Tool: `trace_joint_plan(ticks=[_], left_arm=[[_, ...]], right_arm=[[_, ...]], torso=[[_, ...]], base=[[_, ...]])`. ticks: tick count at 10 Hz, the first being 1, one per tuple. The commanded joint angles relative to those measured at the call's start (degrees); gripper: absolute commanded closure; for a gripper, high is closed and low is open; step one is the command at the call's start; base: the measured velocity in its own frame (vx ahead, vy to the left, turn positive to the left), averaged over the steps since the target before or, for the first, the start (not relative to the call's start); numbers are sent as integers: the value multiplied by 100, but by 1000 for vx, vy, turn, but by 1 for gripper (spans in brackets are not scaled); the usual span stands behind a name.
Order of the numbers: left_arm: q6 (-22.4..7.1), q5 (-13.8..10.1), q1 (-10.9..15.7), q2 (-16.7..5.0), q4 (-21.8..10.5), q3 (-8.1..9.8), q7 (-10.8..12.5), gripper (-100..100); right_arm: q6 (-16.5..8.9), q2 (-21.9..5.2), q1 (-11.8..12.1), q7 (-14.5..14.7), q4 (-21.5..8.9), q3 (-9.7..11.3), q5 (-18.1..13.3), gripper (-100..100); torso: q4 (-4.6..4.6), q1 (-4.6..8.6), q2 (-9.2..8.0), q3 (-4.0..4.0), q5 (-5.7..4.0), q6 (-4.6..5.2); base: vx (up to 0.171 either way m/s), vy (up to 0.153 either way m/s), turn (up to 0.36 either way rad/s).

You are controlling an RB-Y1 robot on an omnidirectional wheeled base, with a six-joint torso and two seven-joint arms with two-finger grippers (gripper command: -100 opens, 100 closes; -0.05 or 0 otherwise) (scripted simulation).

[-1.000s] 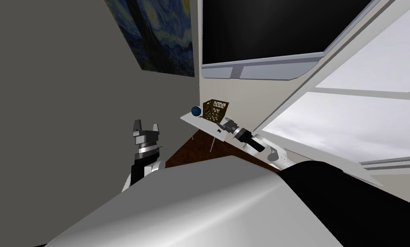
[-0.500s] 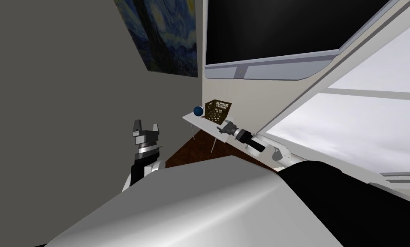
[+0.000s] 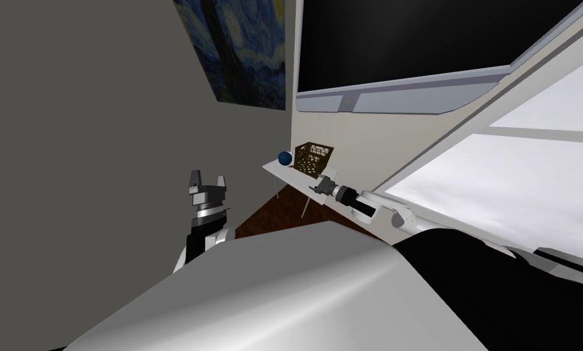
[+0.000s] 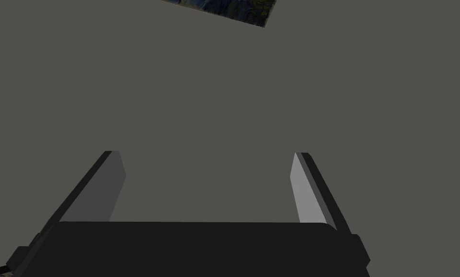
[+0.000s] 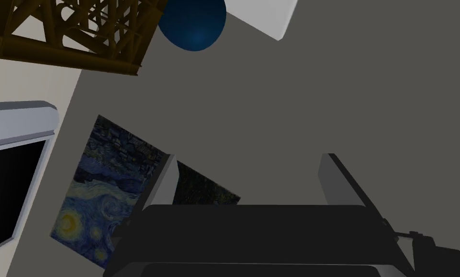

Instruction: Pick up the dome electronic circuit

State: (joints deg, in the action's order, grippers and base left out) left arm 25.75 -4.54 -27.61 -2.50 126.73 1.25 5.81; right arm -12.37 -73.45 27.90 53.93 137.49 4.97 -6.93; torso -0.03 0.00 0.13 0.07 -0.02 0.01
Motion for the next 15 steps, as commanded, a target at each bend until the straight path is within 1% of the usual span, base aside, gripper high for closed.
trace_joint_plan(ticks=[1, 2, 3, 4, 5, 6, 7, 8, 9, 10, 11, 12, 13, 14, 15], left_arm=[[0, 0, 0, 0, 0, 0, 0, 0], [0, 0, -1, 0, 0, 0, 0, 0], [0, 0, 0, 0, 0, 0, 0, 0], [0, 0, -1, 0, 0, 0, 0, 0], [0, 0, 0, 0, 0, 0, 0, 0], [0, 0, -1, 0, 0, 1, 0, 0], [0, 0, -1, 0, 0, 0, 0, 0], [0, 0, -1, 0, 0, 1, 0, 0], [0, 0, -1, 0, 0, 0, 0, 0], [0, 0, -1, 0, 0, 1, 0, 0], [0, 0, -1, 0, 0, 0, 0, 0], [0, 0, -1, 0, 0, 1, 0, 0], [0, 0, -1, 0, 0, 0, 0, 0], [0, 0, -1, 0, 0, 1, 0, 0], [0, 0, -1, 0, 0, 0, 0, 0]], right_arm=[[-60, -286, 34, 132, -20, 59, -15, -100], [-157, -475, 110, 364, -59, 212, -57, -100], [-157, -679, 110, 364, -59, 212, -57, -100], [-246, -892, 189, 583, -104, 373, -99, -100], [-246, -1056, 189, 585, -104, 373, -99, -100], [-326, -1229, 272, 794, -154, 539, -141, -100], [-326, -1422, 272, 794, -154, 539, -141, -100], [-397, -1595, 357, 990, -208, 709, -182, -100], [-397, -1750, 357, 990, -208, 709, -182, -100], [-460, -1945, 444, 1172, -265, 882, -223, -100], [-460, -2092, 444, 1172, -265, 882, -223, -100], [-514, -2278, 532, 1340, -325, 1056, -263, -100], [-514, -2432, 532, 1340, -325, 1056, -263, -100], [-559, -2654, 621, 1495, -386, 1230, -300, -100], [-559, -2733, 621, 1495, -386, 1191, -300, -100]], torso=[[0, 0, 0, 0, 0, 0], [0, 0, 1, 1, 0, 2], [-2, 1, 7, 4, 0, 0], [-2, 3, 7, 4, 0, 3], [-2, 0, 8, 5, 0, 1], [-1, 0, 7, 4, 0, 4], [-2, -1, 11, 7, 0, 0], [-2, -2, 10, 6, 0, 4], [-2, -2, 11, 6, 0, 1], [-2, -1, 10, 6, 1, 4], [-4, 0, 18, 10, -1, 1], [-3, -2, 16, 9, 1, 4], [-3, -4, 16, 9, 1, 1], [-2, -1, 12, 7, 0, 5], [-3, 0, 13, 7, 0, 3]], base=[[19, -2, 102], [35, -3, 148], [32, -8, 85], [37, 2, 169], [33, -3, 75], [42, 1, 143], [38, 1, 74], [42, 4, 140], [39, -3, 79], [65, 0, 153], [52, 0, 75], [49, 2, 144], [41, -3, 66], [49, -9, 133], [49, -9, 69]])
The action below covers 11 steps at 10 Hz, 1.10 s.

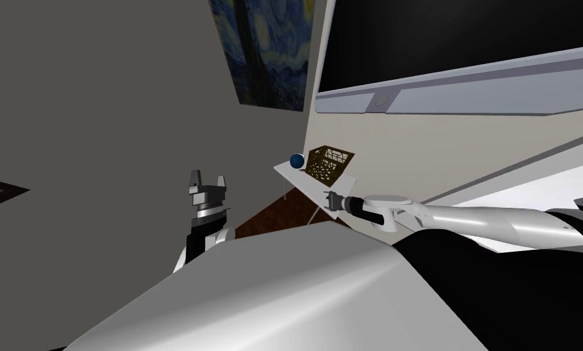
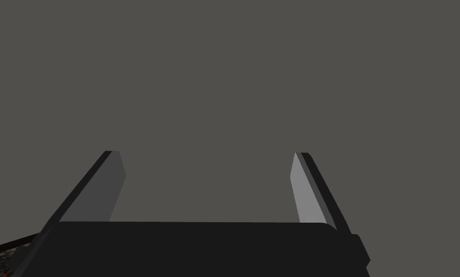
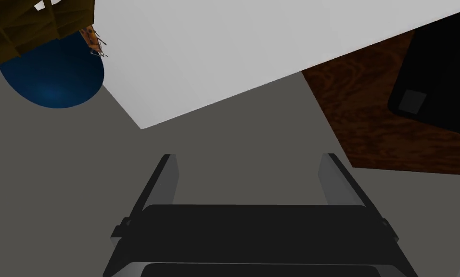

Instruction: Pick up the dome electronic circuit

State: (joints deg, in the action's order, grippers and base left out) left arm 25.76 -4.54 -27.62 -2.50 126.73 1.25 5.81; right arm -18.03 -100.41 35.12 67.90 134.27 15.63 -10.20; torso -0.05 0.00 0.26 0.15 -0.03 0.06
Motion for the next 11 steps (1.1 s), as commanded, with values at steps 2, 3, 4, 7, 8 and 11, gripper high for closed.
trace_joint_plan(ticks=[2, 3, 4, 7, 8, 11], left_arm=[[0, 0, 0, 0, 0, 0, 0, 0], [0, 0, 1, 0, 0, 0, 0, 0], [0, 0, 0, 0, 0, -1, 0, 0], [0, 0, 0, 0, 0, 0, 0, 0], [0, 0, 0, 0, 0, 0, 0, 0], [0, 0, 0, 0, 0, 0, 0, 0]], right_arm=[[-31, -304, -11, 238, -126, 337, -8, -100], [-61, -512, 79, 364, -187, 476, -42, -100], [-61, -567, 79, 364, -187, 505, -42, -100], [-102, -988, 252, 571, -304, 821, -100, -100], [-114, -1154, 332, 653, -358, 962, -124, -100], [-126, -1394, 469, 773, -449, 1195, -162, -100]], torso=[[2, -2, -7, -4, 0, 2], [1, -7, -6, -3, 3, -2], [-2, -9, 9, 5, 3, -4], [-2, 1, 6, 4, 0, 0], [-1, -5, 5, 3, 1, -1], [-2, -4, 7, 4, 1, 0]], base=[[31, 7, 39], [81, 15, 237], [78, -7, 78], [67, -11, 84], [84, 0, 153], [73, -4, 77]])
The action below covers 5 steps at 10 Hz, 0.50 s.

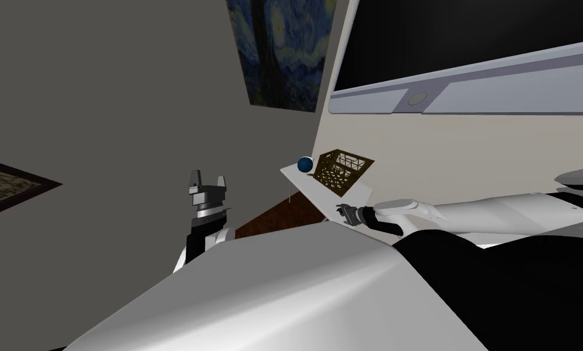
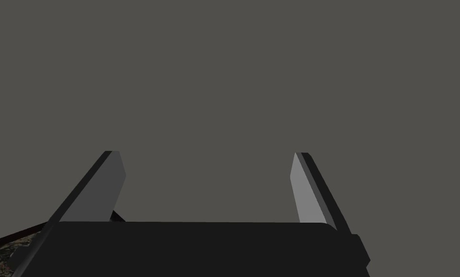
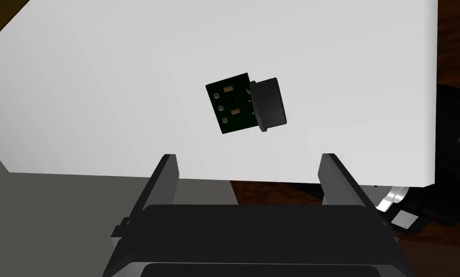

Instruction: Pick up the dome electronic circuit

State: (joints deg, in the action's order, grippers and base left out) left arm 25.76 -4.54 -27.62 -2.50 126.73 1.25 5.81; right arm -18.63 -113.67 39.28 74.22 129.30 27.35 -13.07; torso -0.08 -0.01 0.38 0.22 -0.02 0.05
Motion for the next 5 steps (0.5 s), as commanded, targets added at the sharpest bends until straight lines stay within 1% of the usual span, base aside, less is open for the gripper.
trace_joint_plan(ticks=[1, 2, 3, 4, 5], left_arm=[[0, 0, 0, 0, 0, 0, 0, 0], [0, 0, 0, 0, 0, 0, 0, 0], [0, 0, 0, 0, 0, 0, 0, 0], [0, 0, 0, 0, 0, 0, 0, 0], [0, 0, 0, 0, 0, 0, 0, 0]], right_arm=[[-67, -139, 107, 180, 16, 110, 112, -100], [-67, -139, 107, 180, 16, 110, 112, -100], [-67, -139, 107, 180, 16, 110, 112, -100], [-65, -151, 80, 93, 19, 146, 49, -100], [-65, -150, 83, 117, 18, 140, 60, 0]], torso=[[0, 0, 0, 0, 0, 0], [0, 2, 2, 1, -1, 2], [1, 0, -6, -3, -1, 3], [5, -3, -20, -11, 0, 3], [7, -5, -28, -16, 0, 3]], base=[[87, -20, 94], [58, -12, 8], [18, 0, -14], [0, 0, 0], [0, 0, 0]])
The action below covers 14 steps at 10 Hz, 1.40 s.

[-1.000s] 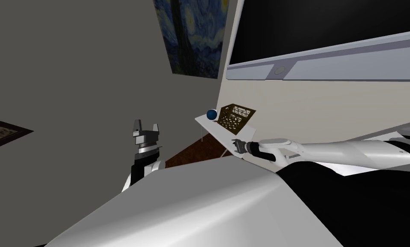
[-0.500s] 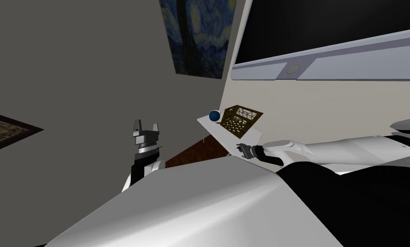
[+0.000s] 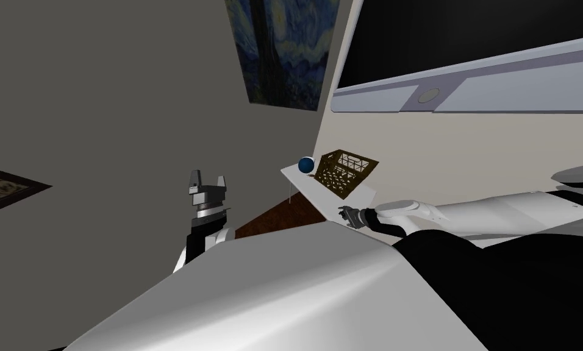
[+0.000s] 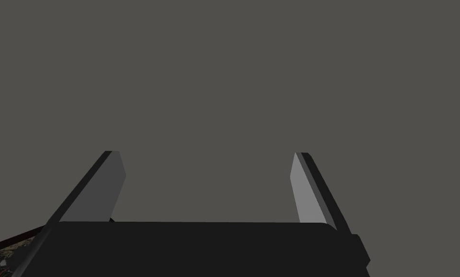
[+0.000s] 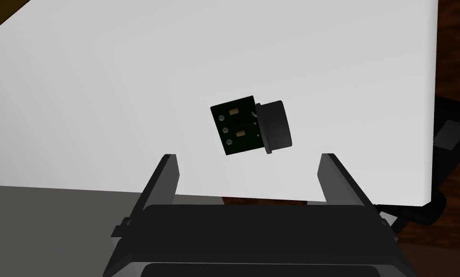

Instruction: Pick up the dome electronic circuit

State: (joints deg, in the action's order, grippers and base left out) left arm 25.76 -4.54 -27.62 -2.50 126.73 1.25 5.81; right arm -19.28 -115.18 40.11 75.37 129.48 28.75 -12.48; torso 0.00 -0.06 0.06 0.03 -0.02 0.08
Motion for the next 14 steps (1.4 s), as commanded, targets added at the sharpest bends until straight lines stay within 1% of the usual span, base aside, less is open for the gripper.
trace_joint_plan(ticks=[1, 4, 5, 6, 10, 11, 12, 14], left_arm=[[0, 0, 0, 0, 0, 0, 0, 0], [0, 0, 0, 0, 0, 0, 0, 0], [0, 0, 0, 0, 0, 0, 0, 0], [0, 0, 0, 0, 0, 0, 0, 0], [0, 0, 0, 0, 0, 0, 0, 0], [0, 0, 0, 0, 0, 0, 0, 0], [0, 0, 0, 0, 0, 0, 0, 0], [0, 0, -1, 0, 0, 1, 0, 0]], right_arm=[[29, 191, 39, 23, -148, 37, -74, -100], [86, 573, 118, 70, -445, 112, -221, -100], [50, 483, 106, 75, -356, 88, -175, -100], [55, 492, 107, 64, -367, 93, -185, 100], [55, 490, 107, 68, -366, 93, -185, 100], [55, 491, 107, 67, -366, 93, -185, 0], [48, 318, 66, 39, -247, 62, -123, 100], [10, 64, 13, 8, -49, 12, -25, 100]], torso=[[0, 0, 0, 0, 0, 0], [0, -5, -1, 0, 1, -1], [0, -6, 1, 0, 1, -1], [0, -4, 0, 0, 2, 1], [1, 1, -2, -1, -1, 1], [1, 1, -2, -1, -1, 0], [1, 1, -2, -1, 0, 0], [2, 7, -8, -5, -1, 7]], base=[[6, 12, 131], [8, 19, 108], [6, 8, 15], [0, 1, -10], [0, 0, 0], [0, 0, 0], [-6, -14, -118], [-11, -23, -155]])
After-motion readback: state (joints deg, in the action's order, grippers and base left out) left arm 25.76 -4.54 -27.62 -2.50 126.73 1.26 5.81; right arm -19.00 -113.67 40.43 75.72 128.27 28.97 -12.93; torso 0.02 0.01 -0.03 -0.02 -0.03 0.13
